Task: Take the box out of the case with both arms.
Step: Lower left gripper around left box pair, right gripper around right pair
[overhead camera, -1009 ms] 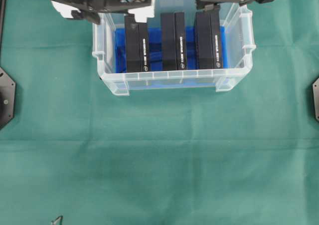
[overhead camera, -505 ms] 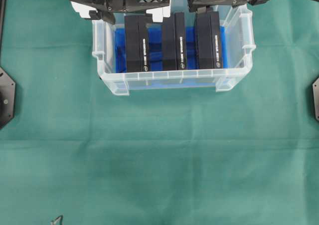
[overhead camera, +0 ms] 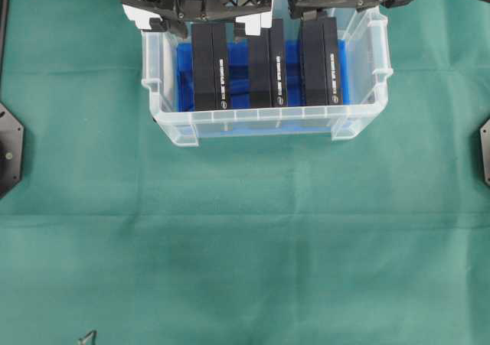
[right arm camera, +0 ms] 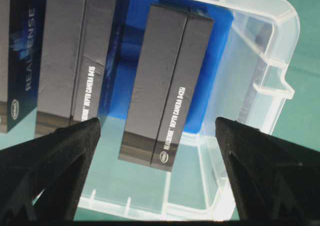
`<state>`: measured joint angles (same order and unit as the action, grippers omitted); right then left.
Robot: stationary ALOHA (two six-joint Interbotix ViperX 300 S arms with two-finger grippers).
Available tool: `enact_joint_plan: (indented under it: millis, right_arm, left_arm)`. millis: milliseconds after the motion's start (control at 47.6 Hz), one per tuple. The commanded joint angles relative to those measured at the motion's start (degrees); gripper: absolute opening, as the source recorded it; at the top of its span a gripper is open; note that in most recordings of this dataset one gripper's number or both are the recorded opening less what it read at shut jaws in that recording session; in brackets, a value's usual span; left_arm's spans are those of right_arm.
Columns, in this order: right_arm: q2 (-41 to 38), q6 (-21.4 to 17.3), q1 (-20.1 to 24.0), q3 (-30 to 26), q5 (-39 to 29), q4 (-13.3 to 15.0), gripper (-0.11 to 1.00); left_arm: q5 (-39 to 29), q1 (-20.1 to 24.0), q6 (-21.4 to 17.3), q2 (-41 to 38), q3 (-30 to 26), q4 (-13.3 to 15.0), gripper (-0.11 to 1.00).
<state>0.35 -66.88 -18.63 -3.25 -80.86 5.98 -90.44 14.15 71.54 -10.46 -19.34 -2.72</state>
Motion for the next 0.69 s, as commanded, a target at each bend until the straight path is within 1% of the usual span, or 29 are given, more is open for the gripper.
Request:
enact_joint_plan:
  millis: [0,673]
  right_arm:
    - [0.7,0.0,0.18,-1.41,0.09,0.0,0.93]
    - [0.79,0.0,0.18,-1.23,0.0,0.09,0.93]
  left_arm:
    - [0.18,0.0,0.09,0.88,-1.14,-0.44,0.84]
    - [-0.26,0.09,0.0,0.97,-0.97,-0.7,0.84]
